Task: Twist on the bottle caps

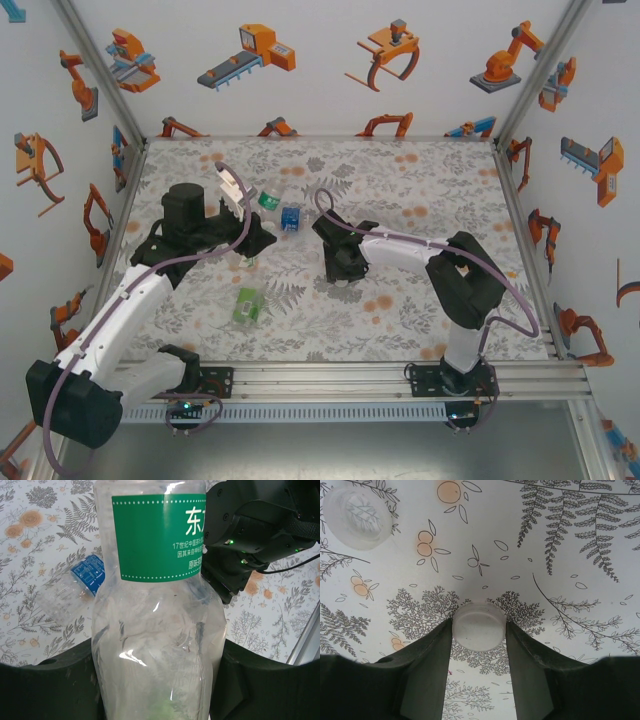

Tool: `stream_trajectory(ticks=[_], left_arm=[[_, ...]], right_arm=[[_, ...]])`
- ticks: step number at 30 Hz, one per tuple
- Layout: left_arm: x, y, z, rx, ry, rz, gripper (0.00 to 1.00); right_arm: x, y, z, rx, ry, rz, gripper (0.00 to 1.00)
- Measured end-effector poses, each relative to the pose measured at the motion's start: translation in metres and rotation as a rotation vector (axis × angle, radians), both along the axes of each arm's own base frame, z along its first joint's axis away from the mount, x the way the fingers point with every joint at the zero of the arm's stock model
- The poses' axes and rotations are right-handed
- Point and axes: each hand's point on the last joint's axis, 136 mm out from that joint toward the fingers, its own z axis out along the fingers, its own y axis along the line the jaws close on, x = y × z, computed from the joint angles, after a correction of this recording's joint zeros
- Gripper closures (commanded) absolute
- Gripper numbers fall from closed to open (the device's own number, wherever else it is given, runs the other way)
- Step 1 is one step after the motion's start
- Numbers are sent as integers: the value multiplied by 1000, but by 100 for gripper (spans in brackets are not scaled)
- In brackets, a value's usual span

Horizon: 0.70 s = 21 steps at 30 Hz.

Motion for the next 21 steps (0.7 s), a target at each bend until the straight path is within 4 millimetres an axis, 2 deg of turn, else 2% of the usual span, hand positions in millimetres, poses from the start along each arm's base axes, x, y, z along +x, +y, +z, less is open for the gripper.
stream_trajectory(ticks=[8,13,16,21], left_arm=[[1,0,-1,2,2,2,98],[1,-2,-2,10,-6,-7,98],[-1,-4,-2,20,-22,-26,98],[-10,-11,-3,35,-47,-91,98]], right_arm=[[0,0,0,0,0,0,62],[-1,-3,6,0,-20,10,62],[0,-2,27,29,-65,43,61],[4,8,90,145,-209,135,60]])
